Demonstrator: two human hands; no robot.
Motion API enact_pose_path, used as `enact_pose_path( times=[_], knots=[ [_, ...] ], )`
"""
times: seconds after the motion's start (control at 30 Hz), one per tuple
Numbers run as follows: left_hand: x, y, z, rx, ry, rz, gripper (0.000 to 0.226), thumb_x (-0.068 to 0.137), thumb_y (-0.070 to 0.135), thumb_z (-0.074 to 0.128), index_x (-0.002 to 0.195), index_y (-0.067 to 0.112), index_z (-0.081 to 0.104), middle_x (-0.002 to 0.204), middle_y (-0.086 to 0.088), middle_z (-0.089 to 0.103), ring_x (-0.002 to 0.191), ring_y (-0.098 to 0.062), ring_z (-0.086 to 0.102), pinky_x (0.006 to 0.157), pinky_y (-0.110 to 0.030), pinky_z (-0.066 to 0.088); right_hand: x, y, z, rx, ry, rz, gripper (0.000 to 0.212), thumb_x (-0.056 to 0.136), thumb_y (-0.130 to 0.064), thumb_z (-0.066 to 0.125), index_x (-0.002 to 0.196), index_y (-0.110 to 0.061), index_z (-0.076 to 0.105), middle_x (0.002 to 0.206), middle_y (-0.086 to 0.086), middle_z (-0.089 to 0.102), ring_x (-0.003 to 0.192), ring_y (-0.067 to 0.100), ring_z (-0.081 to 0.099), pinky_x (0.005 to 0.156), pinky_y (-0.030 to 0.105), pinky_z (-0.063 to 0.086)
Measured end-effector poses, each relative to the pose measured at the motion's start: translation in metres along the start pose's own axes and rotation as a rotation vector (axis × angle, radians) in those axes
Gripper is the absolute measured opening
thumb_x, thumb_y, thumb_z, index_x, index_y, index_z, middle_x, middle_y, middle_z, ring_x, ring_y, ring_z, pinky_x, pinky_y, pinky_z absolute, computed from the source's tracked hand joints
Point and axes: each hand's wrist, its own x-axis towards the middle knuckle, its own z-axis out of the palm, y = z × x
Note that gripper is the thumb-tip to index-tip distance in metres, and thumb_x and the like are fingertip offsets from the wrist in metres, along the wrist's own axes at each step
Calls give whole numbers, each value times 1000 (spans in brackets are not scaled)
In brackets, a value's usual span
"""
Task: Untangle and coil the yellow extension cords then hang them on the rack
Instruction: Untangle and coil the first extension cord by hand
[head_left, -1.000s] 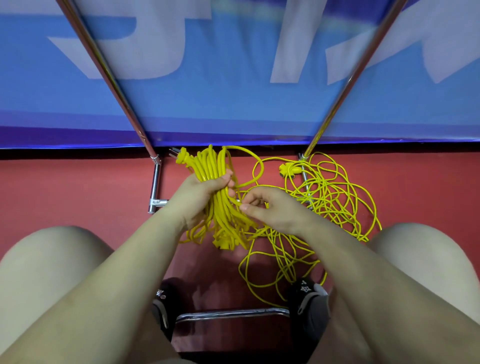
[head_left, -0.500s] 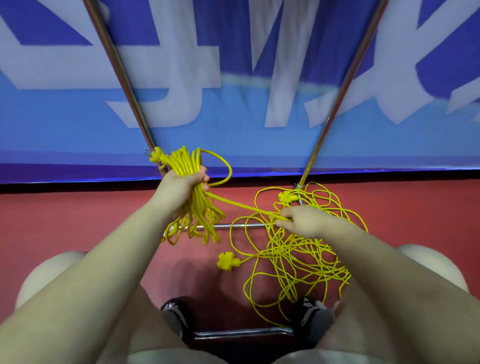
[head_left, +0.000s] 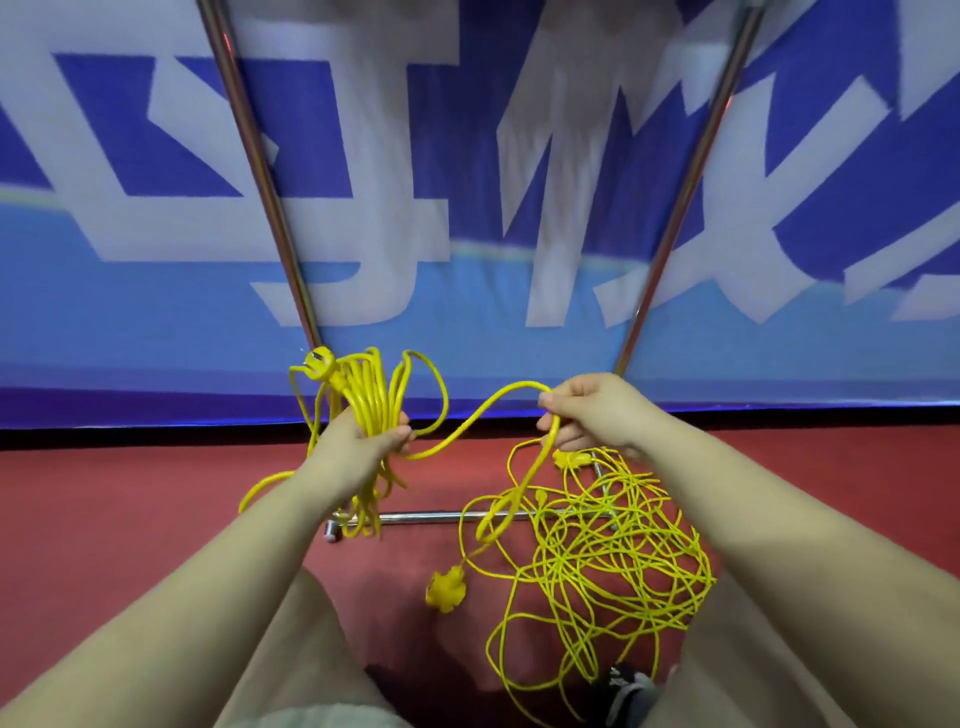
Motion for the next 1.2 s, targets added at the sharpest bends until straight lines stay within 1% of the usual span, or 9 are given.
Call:
enact_pose_path(
  times=[0.07, 0.2, 0.4, 0.53, 0.7, 0.83, 0.97, 1.1, 1.2],
  knots=[
    [-2, 5, 8, -9, -14, 8, 9, 90, 3, 59, 87, 11, 60, 77, -9, 66, 73, -23, 68, 62, -37, 57, -1, -14, 5, 127, 30, 52, 16, 96, -19, 50, 83, -11, 51, 76, 4, 63, 46, 6, 64, 45, 18, 52],
    [-9, 21, 28, -26, -28, 40, 7, 89, 4, 61, 87, 11, 62, 77, -2, 66, 61, -1, 63, 58, -22, 52, 1, -38, 16, 337, 68, 155, 20, 96, -18, 49, 78, -12, 50, 71, 3, 63, 42, 7, 62, 47, 21, 52],
    [-17, 35, 52, -154, -155, 48, 16, 91, 10, 58, 85, 21, 68, 83, 8, 69, 77, -7, 59, 62, -11, 48, 7, -61, 19, 412, 104, 156, 17, 96, -20, 49, 82, -11, 53, 75, 1, 61, 61, 10, 61, 50, 20, 53],
    [-21, 42, 67, -284, -238, 4, 15, 93, 13, 55, 95, 16, 69, 95, 4, 74, 87, -8, 67, 78, -28, 55, 10, -65, 17, 501, 148, 142, 18, 95, -18, 51, 80, -8, 50, 75, 3, 60, 50, 10, 62, 62, 26, 53],
    [-20, 41, 75, -272, -258, -34, 15, 91, 12, 58, 98, 5, 68, 94, -2, 74, 79, -9, 68, 73, -29, 56, 8, -71, 11, 721, 142, 194, 21, 94, -17, 53, 76, -7, 50, 42, 4, 60, 41, 13, 62, 41, 24, 52],
    [-21, 38, 78, -253, -222, -61, 16, 90, 12, 61, 79, 17, 71, 86, -2, 75, 81, -14, 68, 77, -35, 53, 2, -80, 9, 803, 126, 170, 19, 95, -12, 50, 77, -7, 50, 40, 5, 58, 92, 21, 64, 76, 33, 51],
    [-20, 42, 74, -344, -160, -115, 11, 88, 12, 62, 78, 13, 68, 78, -4, 74, 71, -18, 65, 70, -37, 52, 1, -80, 12, 874, 116, 152, 15, 95, -9, 49, 81, -4, 51, 54, 7, 65, 111, 25, 61, 80, 37, 50],
    [-19, 45, 62, -519, -83, -231, 16, 91, 11, 59, 79, 6, 68, 69, -5, 70, 50, -14, 59, 49, -29, 52, -6, -60, 17, 496, 60, 137, 10, 95, -21, 52, 92, -12, 54, 104, 10, 62, 100, 24, 63, 81, 35, 49],
    [-17, 41, 55, -594, -64, -313, 32, 90, 17, 58, 65, 8, 75, 59, -8, 63, 44, -16, 57, 45, -27, 51, -17, -28, 35, -107, 67, 48, 23, 89, -37, 58, 81, -15, 60, 81, 2, 65, 66, 11, 59, 64, 26, 44]
  ],
)
